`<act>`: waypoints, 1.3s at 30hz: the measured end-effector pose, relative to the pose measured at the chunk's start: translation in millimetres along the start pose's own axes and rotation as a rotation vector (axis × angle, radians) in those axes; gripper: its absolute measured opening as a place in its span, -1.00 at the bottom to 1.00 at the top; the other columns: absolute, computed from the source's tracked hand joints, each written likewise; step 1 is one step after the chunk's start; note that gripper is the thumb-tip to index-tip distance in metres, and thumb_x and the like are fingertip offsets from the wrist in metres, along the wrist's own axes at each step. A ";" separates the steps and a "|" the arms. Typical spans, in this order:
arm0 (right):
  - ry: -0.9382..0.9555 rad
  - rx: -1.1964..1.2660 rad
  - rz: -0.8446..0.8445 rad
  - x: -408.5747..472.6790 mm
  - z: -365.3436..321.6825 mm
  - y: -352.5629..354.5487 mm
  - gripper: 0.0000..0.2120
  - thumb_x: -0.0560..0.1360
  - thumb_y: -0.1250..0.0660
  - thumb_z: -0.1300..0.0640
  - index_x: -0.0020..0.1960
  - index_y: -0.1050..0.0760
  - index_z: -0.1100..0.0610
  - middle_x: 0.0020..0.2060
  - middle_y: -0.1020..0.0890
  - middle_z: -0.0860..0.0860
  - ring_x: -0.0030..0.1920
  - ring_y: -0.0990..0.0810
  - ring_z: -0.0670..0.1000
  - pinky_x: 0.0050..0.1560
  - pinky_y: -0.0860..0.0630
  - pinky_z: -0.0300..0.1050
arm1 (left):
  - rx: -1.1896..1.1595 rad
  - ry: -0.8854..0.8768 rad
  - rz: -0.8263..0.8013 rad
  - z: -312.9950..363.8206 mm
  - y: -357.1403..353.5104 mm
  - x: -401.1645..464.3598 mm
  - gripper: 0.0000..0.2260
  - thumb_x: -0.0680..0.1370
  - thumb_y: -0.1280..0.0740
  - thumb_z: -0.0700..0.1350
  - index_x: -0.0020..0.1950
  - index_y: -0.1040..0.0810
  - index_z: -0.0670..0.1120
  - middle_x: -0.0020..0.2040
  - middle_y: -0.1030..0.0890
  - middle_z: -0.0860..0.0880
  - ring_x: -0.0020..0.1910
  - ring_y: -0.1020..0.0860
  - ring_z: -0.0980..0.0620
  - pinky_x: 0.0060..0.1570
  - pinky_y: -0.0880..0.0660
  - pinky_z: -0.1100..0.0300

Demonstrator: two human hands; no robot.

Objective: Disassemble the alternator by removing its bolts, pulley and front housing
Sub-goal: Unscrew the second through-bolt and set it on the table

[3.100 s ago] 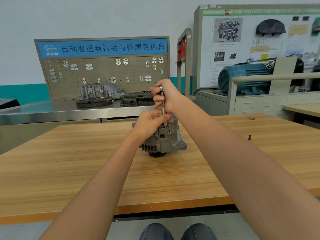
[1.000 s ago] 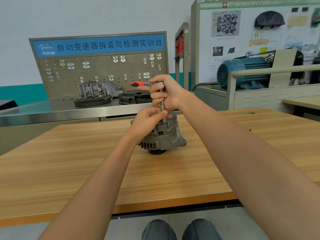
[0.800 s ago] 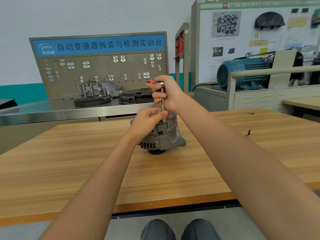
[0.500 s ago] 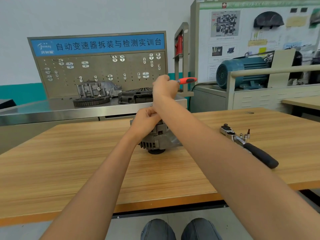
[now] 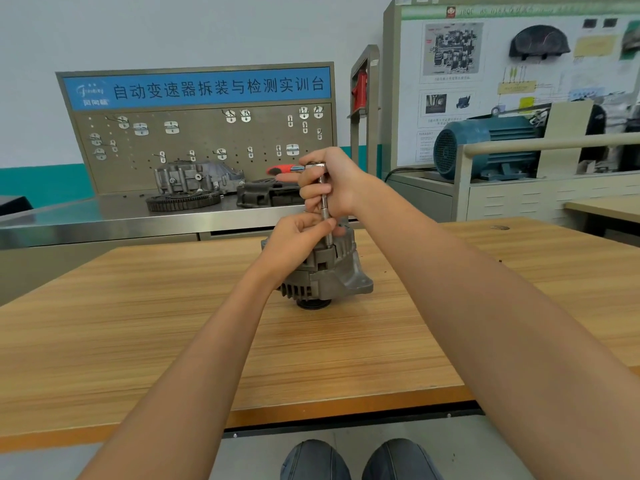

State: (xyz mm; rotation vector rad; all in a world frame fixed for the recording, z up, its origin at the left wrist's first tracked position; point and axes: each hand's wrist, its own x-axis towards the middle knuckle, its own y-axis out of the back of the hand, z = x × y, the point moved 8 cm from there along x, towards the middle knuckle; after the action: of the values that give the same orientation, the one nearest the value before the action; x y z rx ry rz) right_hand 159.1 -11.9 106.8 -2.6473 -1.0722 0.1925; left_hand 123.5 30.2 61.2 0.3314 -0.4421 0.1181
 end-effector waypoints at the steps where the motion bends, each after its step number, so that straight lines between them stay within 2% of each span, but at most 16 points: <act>1: -0.018 -0.013 -0.031 -0.2 0.4 -1.5 -0.63 0.58 -0.06 0.10 0.17 -0.47 0.34 -0.67 -0.25 -0.11 -0.64 -0.11 -0.14 -0.40 0.00 -0.27 | -0.008 0.000 -0.005 0.2 0.0 -0.2 -0.85 0.57 -0.30 -0.11 -0.10 -0.66 0.00 -0.08 -0.70 0.04 0.06 -0.61 0.04 0.22 -0.47 0.07; 6: -0.068 -0.024 -0.127 -1.8 2.5 -5.7 -0.62 0.57 -0.07 0.07 0.13 -0.51 0.32 -0.68 -0.23 -0.10 -0.63 -0.11 -0.14 -0.38 0.02 -0.27 | -0.029 -0.002 -0.016 -0.6 0.0 -0.2 -0.86 0.56 -0.31 -0.12 -0.12 -0.66 0.00 -0.10 -0.71 0.04 0.04 -0.63 0.04 0.16 -0.51 0.12; 10: -0.061 -0.039 -0.126 -2.5 1.4 -6.2 -0.62 0.57 -0.07 0.07 0.11 -0.52 0.32 -0.68 -0.22 -0.10 -0.63 -0.10 -0.14 -0.42 -0.03 -0.28 | -0.035 -0.026 -0.012 0.2 1.0 -0.4 -0.86 0.56 -0.33 -0.13 -0.14 -0.66 0.02 -0.10 -0.71 0.04 0.02 -0.63 0.04 0.10 -0.52 0.19; 13: -0.019 -0.055 -0.062 -1.7 0.6 -4.7 -0.63 0.57 -0.08 0.08 0.12 -0.50 0.33 -0.67 -0.24 -0.11 -0.63 -0.11 -0.14 -0.40 -0.01 -0.28 | -0.033 -0.037 -0.007 -0.5 2.1 0.0 -0.86 0.55 -0.33 -0.12 -0.15 -0.67 0.00 -0.11 -0.71 0.00 -0.04 -0.64 0.07 0.00 -0.55 0.27; 15: 0.027 -0.077 0.003 -0.7 -1.4 -2.2 -0.66 0.57 -0.09 0.09 0.10 -0.48 0.33 -0.64 -0.28 -0.12 -0.62 -0.15 -0.15 -0.43 -0.07 -0.30 | -0.022 -0.038 -0.003 -0.8 3.1 0.3 -0.86 0.55 -0.33 -0.11 -0.14 -0.67 0.00 -0.13 -0.71 0.02 -0.09 -0.64 0.12 -0.07 -0.54 0.35; 19: 0.084 -0.216 0.122 -4.6 -8.5 5.1 -0.79 0.57 -0.13 0.09 -0.16 -0.38 0.17 -0.47 -0.41 -0.05 -0.49 -0.31 -0.11 -0.39 -0.25 -0.25 | 0.017 -0.045 0.003 -1.0 3.5 1.8 -0.86 0.56 -0.33 -0.09 -0.12 -0.67 -0.02 -0.14 -0.70 0.06 -0.11 -0.63 0.16 -0.01 -0.51 0.30; 21: 0.163 -0.337 0.210 -6.7 -18.5 11.7 -0.83 0.58 -0.15 0.11 -0.13 -0.37 0.16 -0.39 -0.42 -0.02 -0.42 -0.36 -0.10 -0.33 -0.30 -0.23 | 0.027 -0.049 0.001 -1.2 3.1 2.2 -0.86 0.56 -0.32 -0.09 -0.10 -0.67 -0.03 -0.17 -0.70 0.09 -0.15 -0.62 0.20 -0.05 -0.49 0.34; 23: 0.216 -0.386 0.230 -7.1 -24.3 13.2 -0.87 0.59 -0.14 0.13 -0.01 -0.40 0.18 -0.36 -0.44 -0.01 -0.39 -0.39 -0.10 -0.30 -0.32 -0.22 | 0.051 -0.049 -0.007 -1.0 2.2 2.5 -0.85 0.57 -0.31 -0.08 -0.10 -0.67 -0.03 -0.17 -0.70 0.11 -0.15 -0.62 0.22 -0.03 -0.48 0.34; 26: 0.207 -0.386 0.166 -5.9 -22.5 10.6 -0.82 0.60 -0.12 0.12 0.08 -0.45 0.17 -0.36 -0.47 -0.02 -0.37 -0.42 -0.10 -0.28 -0.33 -0.21 | 0.074 -0.048 -0.031 0.3 0.7 2.3 -0.84 0.58 -0.29 -0.06 -0.10 -0.66 0.02 -0.14 -0.69 0.15 -0.09 -0.60 0.26 0.07 -0.45 0.30; 30: 0.175 -0.322 0.050 -3.0 -16.2 4.1 -0.77 0.59 -0.10 0.13 0.12 -0.46 0.19 -0.39 -0.47 -0.04 -0.40 -0.41 -0.11 -0.29 -0.35 -0.22 | 0.070 -0.033 -0.073 0.2 0.1 1.8 -0.85 0.59 -0.27 -0.05 -0.07 -0.64 0.06 -0.10 -0.69 0.16 0.03 -0.60 0.21 0.19 -0.42 0.22; 35: 0.058 -0.170 -0.090 -1.6 -6.5 -5.5 -0.79 0.57 -0.10 0.14 0.05 -0.47 0.18 -0.49 -0.45 -0.07 -0.51 -0.36 -0.14 -0.36 -0.34 -0.24 | 0.069 -0.026 -0.072 0.9 1.6 1.0 -0.84 0.58 -0.29 -0.05 -0.09 -0.67 0.04 -0.08 -0.70 0.11 0.07 -0.60 0.12 0.20 -0.43 0.17; 39: 0.016 -0.074 -0.119 -4.2 -3.8 -8.4 -0.83 0.56 -0.12 0.15 -0.02 -0.45 0.19 -0.47 -0.50 -0.07 -0.53 -0.37 -0.15 -0.37 -0.33 -0.26 | 0.061 0.006 -0.091 -0.1 -0.1 1.0 -0.88 0.58 -0.28 -0.05 -0.02 -0.62 0.08 -0.07 -0.70 0.12 0.11 -0.58 0.16 0.28 -0.39 0.13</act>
State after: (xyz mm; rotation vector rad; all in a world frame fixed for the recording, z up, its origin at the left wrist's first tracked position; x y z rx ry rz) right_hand 151.4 -9.9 113.1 -2.6339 -1.2495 0.1087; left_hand 124.5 30.2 61.6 0.4100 -0.4173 0.0441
